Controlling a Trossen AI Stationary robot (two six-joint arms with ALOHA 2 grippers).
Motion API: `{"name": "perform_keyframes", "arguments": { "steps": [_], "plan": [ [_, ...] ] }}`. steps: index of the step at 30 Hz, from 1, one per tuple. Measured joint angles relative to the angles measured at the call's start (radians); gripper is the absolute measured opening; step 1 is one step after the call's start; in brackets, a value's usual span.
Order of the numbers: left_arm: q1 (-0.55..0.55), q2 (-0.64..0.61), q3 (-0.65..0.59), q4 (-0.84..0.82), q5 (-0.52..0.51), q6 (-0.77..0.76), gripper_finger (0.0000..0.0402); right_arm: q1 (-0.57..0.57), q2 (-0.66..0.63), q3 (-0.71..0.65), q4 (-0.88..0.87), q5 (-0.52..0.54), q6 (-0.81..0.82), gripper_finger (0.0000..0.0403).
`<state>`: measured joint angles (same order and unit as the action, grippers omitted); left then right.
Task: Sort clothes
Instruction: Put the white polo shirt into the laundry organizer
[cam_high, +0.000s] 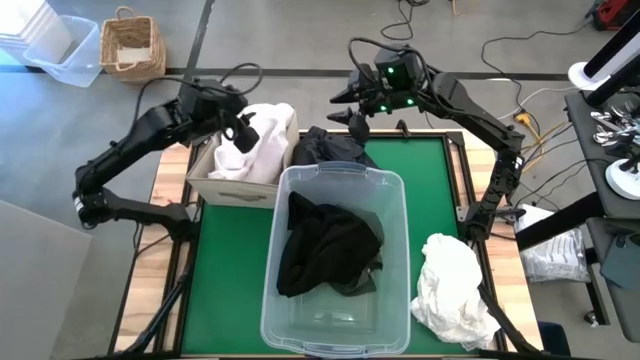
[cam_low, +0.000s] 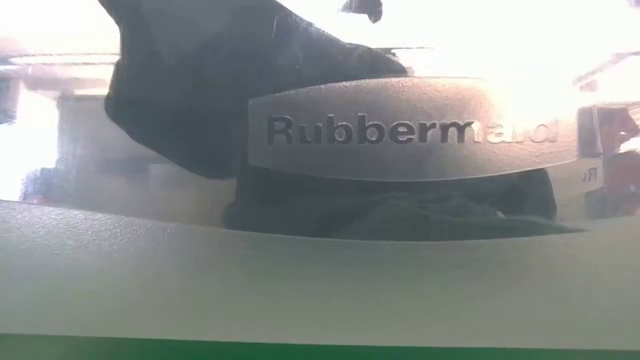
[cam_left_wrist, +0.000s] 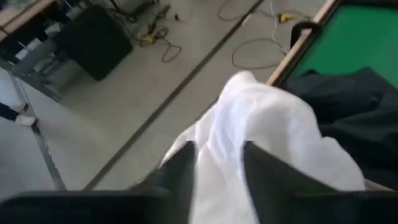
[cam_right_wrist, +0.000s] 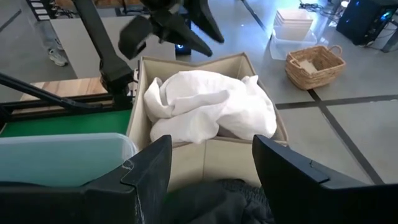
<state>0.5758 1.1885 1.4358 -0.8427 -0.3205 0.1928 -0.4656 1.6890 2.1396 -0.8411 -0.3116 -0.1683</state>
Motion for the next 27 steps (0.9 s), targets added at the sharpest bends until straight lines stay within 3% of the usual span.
{"name": "perform_keyframes", "arguments": {
  "steps": [3, 7, 17, 22, 27],
  "plan": [
    [0.004, 0.012, -0.04, 0.048, 0.105, 0.001, 0.0018, -0.002, 0.0, -0.002, 0.0, 0.0, 0.0, 0.0217],
    [0.009, 0.012, -0.088, 0.182, 0.275, 0.023, 0.0013, -0.005, 0.0, -0.002, 0.001, 0.0, 0.001, 0.0217],
    [0.091, 0.088, -0.168, 0.276, 0.337, 0.005, 0.0, -0.005, 0.0, -0.002, 0.002, 0.0, 0.019, 0.0217],
    [0.109, 0.119, -0.196, 0.249, 0.274, -0.002, 0.0, -0.005, 0.0, -0.002, 0.001, 0.0, 0.021, 0.0217],
    [0.121, 0.122, -0.208, 0.092, 0.022, -0.026, 0.0, -0.005, 0.0, -0.002, 0.0, 0.0, 0.021, 0.0217]
  ]
}}
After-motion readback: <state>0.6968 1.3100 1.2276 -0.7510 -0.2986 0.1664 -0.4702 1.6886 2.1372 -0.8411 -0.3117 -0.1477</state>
